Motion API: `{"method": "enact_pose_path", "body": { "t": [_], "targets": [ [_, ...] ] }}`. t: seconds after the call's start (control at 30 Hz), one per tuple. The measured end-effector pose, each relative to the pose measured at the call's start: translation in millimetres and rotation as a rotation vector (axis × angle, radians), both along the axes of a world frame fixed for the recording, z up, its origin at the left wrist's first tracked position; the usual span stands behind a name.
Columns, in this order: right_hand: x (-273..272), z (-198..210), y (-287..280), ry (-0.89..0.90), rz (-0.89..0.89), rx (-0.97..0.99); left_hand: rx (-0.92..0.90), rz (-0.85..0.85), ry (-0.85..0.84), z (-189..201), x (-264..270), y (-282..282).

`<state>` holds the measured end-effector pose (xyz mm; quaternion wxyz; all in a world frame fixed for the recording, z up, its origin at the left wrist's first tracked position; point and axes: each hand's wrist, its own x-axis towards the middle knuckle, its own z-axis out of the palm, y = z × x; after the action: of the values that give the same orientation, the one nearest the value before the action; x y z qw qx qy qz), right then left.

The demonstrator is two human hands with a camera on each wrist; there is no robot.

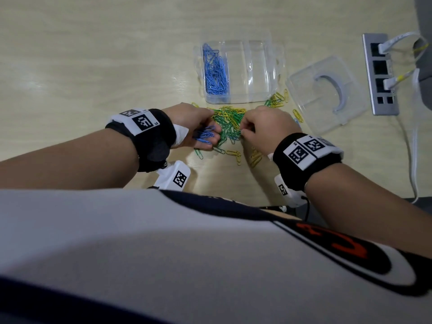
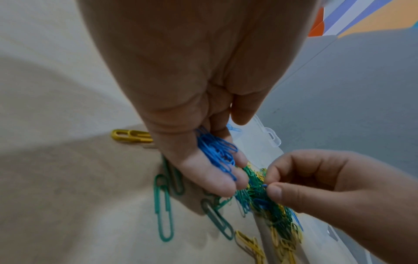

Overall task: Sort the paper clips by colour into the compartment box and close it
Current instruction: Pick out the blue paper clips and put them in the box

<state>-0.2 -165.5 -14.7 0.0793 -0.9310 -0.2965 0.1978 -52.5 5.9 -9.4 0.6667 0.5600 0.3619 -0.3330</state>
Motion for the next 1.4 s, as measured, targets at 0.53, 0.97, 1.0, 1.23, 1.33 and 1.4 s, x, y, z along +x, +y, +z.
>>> {"method": "enact_pose_path", "body": {
  "t": [0.53, 0.97, 1.0, 1.23, 1.33, 1.4],
  "targets": [
    [-7.3, 6.2, 10.8, 0.091, -0.116, 0.477, -0.034, -0.023, -0.027, 0.1, 5.5, -6.2],
    [-11.2, -16.0, 11.4, -0.035, 0.119, -0.103, -0.008, -0.03, -0.025, -8.0, 5.5, 3.4],
    [-9.6, -15.3, 10.8, -0.04, 0.106, -0.082, -0.01, -0.023, -0.025, -7.6, 5.7, 4.0],
    [1.5, -8.4, 2.8, -0.079, -0.041, 0.033, -0.013, -0.012, -0.02, -10.6, 4.7, 7.5],
    [-4.1, -7.9, 3.9, -0.075, 0.036, 0.022, -0.016, -0.016, -0.014, -10.5, 3.5, 7.2],
    [-10.4, -9.4, 7.6, -0.058, 0.124, -0.055, -0.014, -0.013, -0.012, -10.3, 2.9, 6.9]
  ]
}}
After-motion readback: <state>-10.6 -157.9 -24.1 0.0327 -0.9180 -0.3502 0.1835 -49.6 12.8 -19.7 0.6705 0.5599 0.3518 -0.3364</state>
